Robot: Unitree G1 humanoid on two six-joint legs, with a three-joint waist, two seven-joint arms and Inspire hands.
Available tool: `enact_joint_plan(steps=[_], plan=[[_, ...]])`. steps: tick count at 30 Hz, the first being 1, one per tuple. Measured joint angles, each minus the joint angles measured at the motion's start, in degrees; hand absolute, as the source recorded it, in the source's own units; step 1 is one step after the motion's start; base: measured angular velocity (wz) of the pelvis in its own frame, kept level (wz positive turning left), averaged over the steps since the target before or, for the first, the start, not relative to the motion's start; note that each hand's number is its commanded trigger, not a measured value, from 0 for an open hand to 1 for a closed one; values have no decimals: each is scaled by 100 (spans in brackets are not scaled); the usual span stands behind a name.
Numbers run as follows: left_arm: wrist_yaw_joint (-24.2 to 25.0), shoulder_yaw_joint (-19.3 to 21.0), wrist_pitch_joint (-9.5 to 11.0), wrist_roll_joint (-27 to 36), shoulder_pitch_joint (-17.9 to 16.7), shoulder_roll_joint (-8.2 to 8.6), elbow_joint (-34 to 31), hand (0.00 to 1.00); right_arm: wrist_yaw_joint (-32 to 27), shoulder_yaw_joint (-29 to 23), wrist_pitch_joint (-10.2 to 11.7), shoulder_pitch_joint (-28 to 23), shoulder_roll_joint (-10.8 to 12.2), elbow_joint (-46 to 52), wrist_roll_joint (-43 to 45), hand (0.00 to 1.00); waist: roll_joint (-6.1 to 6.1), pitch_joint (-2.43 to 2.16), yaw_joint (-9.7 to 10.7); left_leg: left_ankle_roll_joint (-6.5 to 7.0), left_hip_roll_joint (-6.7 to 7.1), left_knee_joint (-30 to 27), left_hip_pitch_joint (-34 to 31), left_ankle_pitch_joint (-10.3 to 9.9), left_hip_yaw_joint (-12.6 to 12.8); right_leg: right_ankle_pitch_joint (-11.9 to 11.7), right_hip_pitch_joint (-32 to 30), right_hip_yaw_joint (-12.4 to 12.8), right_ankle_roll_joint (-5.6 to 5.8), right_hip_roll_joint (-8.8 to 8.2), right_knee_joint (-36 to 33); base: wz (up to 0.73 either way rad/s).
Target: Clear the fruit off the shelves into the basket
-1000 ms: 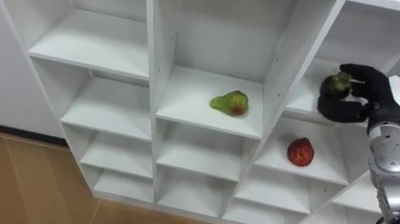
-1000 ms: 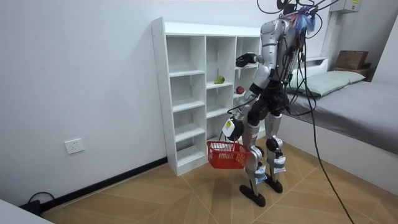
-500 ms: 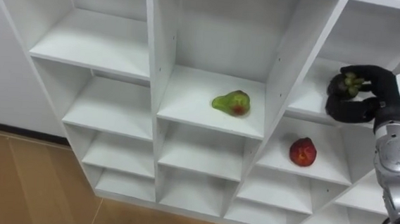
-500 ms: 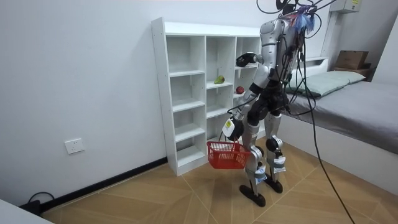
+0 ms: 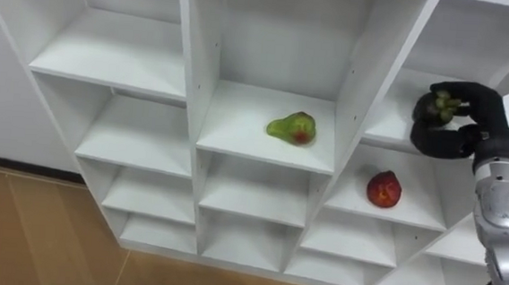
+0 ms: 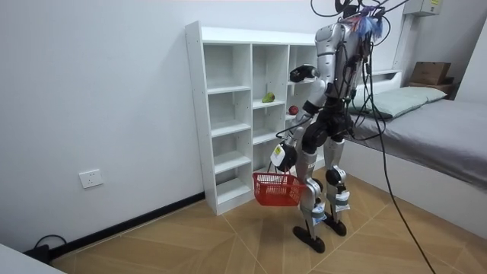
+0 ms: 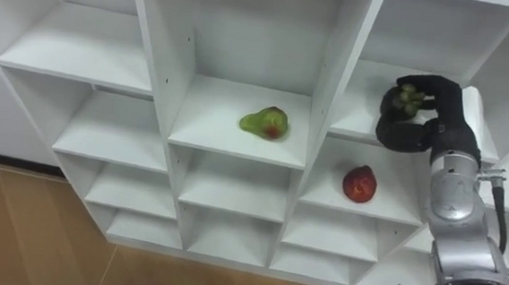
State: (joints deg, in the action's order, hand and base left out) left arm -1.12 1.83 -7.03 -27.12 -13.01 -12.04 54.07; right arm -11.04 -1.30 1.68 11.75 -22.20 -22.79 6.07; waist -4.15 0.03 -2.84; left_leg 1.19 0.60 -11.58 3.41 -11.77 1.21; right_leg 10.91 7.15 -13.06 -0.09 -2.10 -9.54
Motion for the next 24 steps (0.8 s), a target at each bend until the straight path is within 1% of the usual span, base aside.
enact_joint_plan(steps=[2, 3, 4, 5, 7, 10, 11, 13, 15, 16, 18, 20, 21, 22, 24], plan=[[0, 3, 3, 2, 2, 1, -5, 100, 47, 0, -1, -320, 55, 496, 9, 100, -1, -15, 86, 0, 3, -3, -63, 0, -10, 0, -62, 19, 0, 0, -2, 0], [0, 1, 3, -1, 4, 4, -5, 100, 72, 1, -1, -421, 70, 650, 15, 100, 5, -25, 96, 0, 1, -7, -79, 0, 4, 0, -94, 41, 0, 0, -4, -8], [-10, 0, 3, -1, 9, 21, -4, 100, 115, 2, -1, -609, 120, 968, 71, 100, 22, -36, 102, 0, -3, -7, -90, 0, 40, 0, -142, 55, 0, 2, -7, -12], [-52, 0, 6, 16, 16, 48, 8, 100, 139, 2, 4, -790, 199, 1228, 92, 100, 45, -36, 132, 1, -4, -8, -91, 0, 51, -1, -146, 66, 0, 2, -10, -10], [-96, 0, 47, 54, 55, 65, 54, 100, 148, 2, 19, -962, 312, 1430, 80, 100, 61, -42, 187, 1, -6, -7, -75, 0, 67, -1, -132, 93, 0, 0, -14, -5], [-128, 2, 156, 67, 129, 71, 115, 100, 232, 1, 17, -994, 453, 1532, 52, 100, 84, -26, 259, 1, -18, -1, -62, 0, 151, -1, -133, 177, 0, 5, -22, -12], [-130, 2, 211, 66, 134, 71, 114, 100, 249, 0, 6, -1074, 495, 1690, 51, 100, 93, -22, 265, 1, -24, 13, -61, 0, 188, -1, -152, 195, -1, 10, -26, -14], [-137, 2, 244, 66, 147, 72, 112, 100, 261, 1, 7, -1276, 508, 2083, 47, 100, 100, -25, 279, 1, -30, 37, -53, 0, 204, -2, -169, 215, -2, 17, -34, -10], [-196, 0, 245, 91, 147, 92, 111, 100, 289, 2, 26, -1426, 520, 2360, 17, 100, 107, -21, 278, 0, -53, 88, 11, -1, 292, -6, -173, 313, -8, 35, -40, -20], [-250, -5, 254, 298, 150, 123, 109, 100, 312, 8, 26, -1503, 520, 2532, -53, 100, 118, -26, 269, -1, -79, 96, 15, -1, 336, -7, -195, 344, -10, 41, -49, -21], [-257, -2, 298, 515, 185, 176, 105, 100, 333, 7, 27, -1613, 527, 2817, -98, 100, 160, -24, 280, -1, -81, 101, 1, -1, 375, -8, -248, 374, -10, 38, -79, -13], [-257, -14, 376, 728, 231, 215, 106, 100, 376, 12, 30, -1802, 552, 3114, -61, 100, 196, -45, 271, -1, -81, 114, -1, -1, 428, -8, -322, 464, -10, 44, -118, -16], [-257, -23, 447, 894, 253, 218, 106, 100, 413, 21, 30, -1899, 633, 3326, 0, 100, 215, -44, 259, -1, -82, 119, 2, -1, 484, -8, -335, 516, -10, 54, -118, -16], [-257, -24, 497, 976, 270, 227, 106, 100, 456, 64, 31, -1957, 685, 3480, 92, 100, 244, -40, 275, -1, -84, 129, 3, -1, 490, -8, -336, 514, -10, 53, -117, -11], [-252, -24, 514, 1083, 335, 243, 106, 100, 517, 127, 40, -2012, 696, 3583, 175, 100, 257, -37, 291, -1, -86, 148, 9, -1, 499, -8, -340, 520, -10, 54, -116, -4]])
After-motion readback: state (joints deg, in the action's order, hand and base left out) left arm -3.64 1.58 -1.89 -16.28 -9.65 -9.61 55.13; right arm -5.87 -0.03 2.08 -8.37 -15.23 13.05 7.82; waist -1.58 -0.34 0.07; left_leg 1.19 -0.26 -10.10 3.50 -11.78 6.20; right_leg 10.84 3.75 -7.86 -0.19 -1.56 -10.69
